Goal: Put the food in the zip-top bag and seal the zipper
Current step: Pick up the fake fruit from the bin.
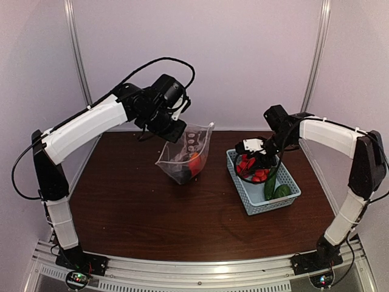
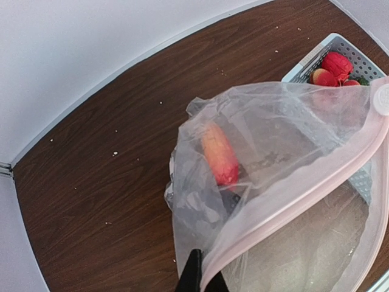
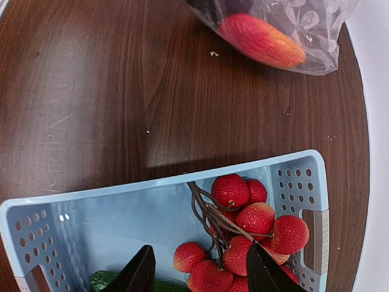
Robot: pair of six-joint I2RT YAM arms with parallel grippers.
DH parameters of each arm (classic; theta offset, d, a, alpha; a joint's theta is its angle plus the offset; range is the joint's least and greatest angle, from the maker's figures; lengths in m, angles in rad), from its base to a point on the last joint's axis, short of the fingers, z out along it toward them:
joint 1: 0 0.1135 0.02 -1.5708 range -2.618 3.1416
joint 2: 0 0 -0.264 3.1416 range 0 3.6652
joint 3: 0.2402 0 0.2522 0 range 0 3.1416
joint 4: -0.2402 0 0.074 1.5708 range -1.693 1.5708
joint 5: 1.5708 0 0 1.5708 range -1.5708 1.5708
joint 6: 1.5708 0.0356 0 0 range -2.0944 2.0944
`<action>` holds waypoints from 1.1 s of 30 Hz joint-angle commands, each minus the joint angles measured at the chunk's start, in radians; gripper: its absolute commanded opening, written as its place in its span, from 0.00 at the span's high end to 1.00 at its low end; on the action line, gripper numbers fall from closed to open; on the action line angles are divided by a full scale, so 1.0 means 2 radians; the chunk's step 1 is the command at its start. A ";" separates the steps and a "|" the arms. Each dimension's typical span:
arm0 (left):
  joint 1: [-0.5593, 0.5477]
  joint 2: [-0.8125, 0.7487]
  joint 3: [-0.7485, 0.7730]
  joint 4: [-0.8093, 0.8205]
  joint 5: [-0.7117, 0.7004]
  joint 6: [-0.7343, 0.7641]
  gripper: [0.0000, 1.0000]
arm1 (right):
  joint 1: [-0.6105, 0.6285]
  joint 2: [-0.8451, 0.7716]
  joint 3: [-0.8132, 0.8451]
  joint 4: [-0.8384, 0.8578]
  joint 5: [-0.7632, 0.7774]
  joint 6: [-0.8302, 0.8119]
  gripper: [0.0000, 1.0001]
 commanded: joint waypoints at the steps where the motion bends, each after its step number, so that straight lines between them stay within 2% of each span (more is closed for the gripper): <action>1: 0.003 -0.027 -0.004 0.014 0.005 -0.007 1.00 | 0.007 0.027 -0.017 0.034 0.051 -0.071 0.49; 9: 0.003 -0.029 -0.009 0.018 0.009 -0.015 1.00 | 0.022 0.075 -0.012 0.071 0.089 -0.099 0.51; 17: 0.003 -0.029 -0.017 0.026 0.010 -0.015 1.00 | 0.033 0.100 -0.020 0.086 0.118 -0.121 0.60; 19: 0.003 -0.029 -0.018 0.027 0.010 -0.016 1.00 | 0.034 0.101 -0.025 0.091 0.123 -0.123 0.65; 21: 0.004 -0.028 -0.017 0.028 0.011 -0.015 1.00 | 0.035 0.100 -0.028 0.094 0.132 -0.126 0.81; 23: 0.004 -0.028 -0.017 0.029 0.012 -0.015 1.00 | 0.034 0.096 -0.034 0.098 0.144 -0.127 0.89; 33: 0.005 -0.028 -0.017 0.032 0.016 -0.015 1.00 | 0.034 0.026 -0.103 0.116 0.211 -0.175 0.99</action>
